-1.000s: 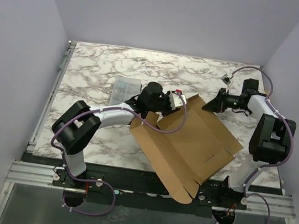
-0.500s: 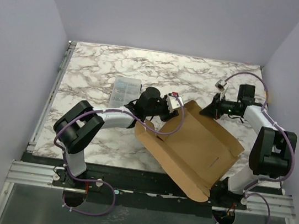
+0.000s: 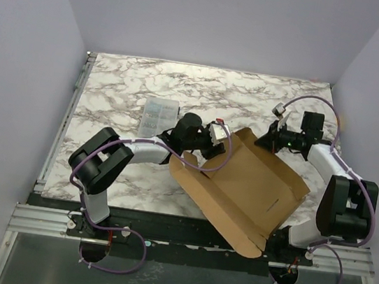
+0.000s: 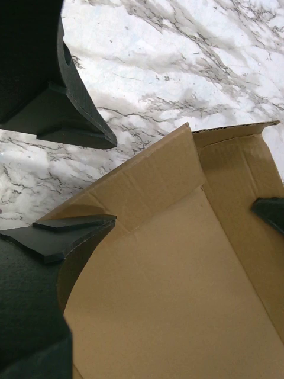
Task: Fold the paper box
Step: Fold the paper box at the center of the board.
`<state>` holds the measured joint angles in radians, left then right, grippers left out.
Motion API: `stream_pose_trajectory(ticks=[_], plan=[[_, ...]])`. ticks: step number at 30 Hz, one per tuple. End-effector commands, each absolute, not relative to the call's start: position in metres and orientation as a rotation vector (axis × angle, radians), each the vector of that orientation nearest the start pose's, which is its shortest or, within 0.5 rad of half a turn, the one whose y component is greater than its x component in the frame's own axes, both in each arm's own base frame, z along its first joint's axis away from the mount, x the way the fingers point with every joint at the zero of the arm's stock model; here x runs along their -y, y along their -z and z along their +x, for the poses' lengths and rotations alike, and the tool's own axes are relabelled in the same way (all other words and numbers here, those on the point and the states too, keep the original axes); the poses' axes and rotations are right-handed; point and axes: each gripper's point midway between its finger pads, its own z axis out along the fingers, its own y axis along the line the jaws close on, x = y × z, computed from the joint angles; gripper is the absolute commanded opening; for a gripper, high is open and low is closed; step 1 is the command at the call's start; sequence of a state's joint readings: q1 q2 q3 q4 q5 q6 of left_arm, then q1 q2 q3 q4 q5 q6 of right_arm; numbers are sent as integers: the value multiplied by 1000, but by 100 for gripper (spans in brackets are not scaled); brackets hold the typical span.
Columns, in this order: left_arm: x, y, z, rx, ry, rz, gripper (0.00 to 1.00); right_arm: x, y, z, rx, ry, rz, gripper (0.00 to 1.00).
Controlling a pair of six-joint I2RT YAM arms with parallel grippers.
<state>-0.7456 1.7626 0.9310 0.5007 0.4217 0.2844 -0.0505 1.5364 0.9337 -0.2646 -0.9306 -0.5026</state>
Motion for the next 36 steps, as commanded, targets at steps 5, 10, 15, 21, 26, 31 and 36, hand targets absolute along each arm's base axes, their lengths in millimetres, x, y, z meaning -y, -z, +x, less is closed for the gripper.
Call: stream_pose_trajectory(ticks=[5,10,15,21,26,31,36], plan=[[382,-111,318,-1537,745,1199,52,-103,-138,365,-1905,-660,-832,1],[389,-119,331,-1524,722,1187,46,-104,-151,366,-1889,-657,-842,1],[395,-121,337,-1521,718,1202,33,-106,-153,360,-1884,-674,-894,1],[396,-122,336,-1503,706,1243,18,-109,-156,347,-1862,-699,-969,6],[394,-132,340,-1458,663,1283,15,-107,-162,351,-1870,-684,-987,25],[389,-131,341,-1438,612,1376,13,-99,-162,360,-1907,-636,-1033,52],[383,-136,343,-1420,583,1437,12,-96,-169,364,-1866,-612,-1167,72]])
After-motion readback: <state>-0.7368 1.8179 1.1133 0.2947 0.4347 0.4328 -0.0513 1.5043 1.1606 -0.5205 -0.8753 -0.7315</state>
